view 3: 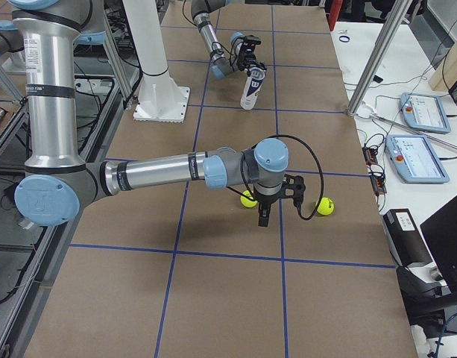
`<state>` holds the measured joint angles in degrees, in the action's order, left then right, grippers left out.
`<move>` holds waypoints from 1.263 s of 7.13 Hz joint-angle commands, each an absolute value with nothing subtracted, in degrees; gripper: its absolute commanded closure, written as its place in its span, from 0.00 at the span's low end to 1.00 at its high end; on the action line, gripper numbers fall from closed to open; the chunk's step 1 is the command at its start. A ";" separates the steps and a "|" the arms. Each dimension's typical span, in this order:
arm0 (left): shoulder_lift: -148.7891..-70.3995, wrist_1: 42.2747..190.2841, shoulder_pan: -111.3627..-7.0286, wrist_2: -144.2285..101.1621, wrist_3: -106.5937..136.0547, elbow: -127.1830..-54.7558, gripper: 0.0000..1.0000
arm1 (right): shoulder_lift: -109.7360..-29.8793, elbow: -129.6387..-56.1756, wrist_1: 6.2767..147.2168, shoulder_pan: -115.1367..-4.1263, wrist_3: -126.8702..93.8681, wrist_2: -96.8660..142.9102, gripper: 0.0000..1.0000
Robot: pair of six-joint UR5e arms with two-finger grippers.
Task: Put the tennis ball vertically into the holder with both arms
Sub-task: 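Lower the upright can onto the table center with the left gripper, then hold the upright can steady with the left gripper, adjusting the grip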
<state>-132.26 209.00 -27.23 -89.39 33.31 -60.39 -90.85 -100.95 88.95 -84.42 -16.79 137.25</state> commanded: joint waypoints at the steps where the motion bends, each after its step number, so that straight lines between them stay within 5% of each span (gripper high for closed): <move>1: -132.10 209.00 -26.81 -89.38 33.31 -60.38 0.27 | -90.88 -100.99 88.95 -84.38 -16.79 137.20 0.00; 3: -132.10 209.00 -26.63 -89.38 33.40 -60.47 0.24 | -90.88 -100.90 88.95 -84.38 -16.79 137.20 0.00; 5: -132.10 209.00 -26.63 -89.38 33.49 -60.82 0.04 | -90.79 -100.99 88.86 -84.38 -16.79 137.20 0.00; 9: -131.84 209.62 -26.54 -89.12 33.57 -60.91 0.01 | -90.88 -100.99 88.86 -84.38 -16.79 137.20 0.00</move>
<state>-131.91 209.52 -26.60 -89.15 33.56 -60.90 -90.83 -100.98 88.92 -84.38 -16.79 137.20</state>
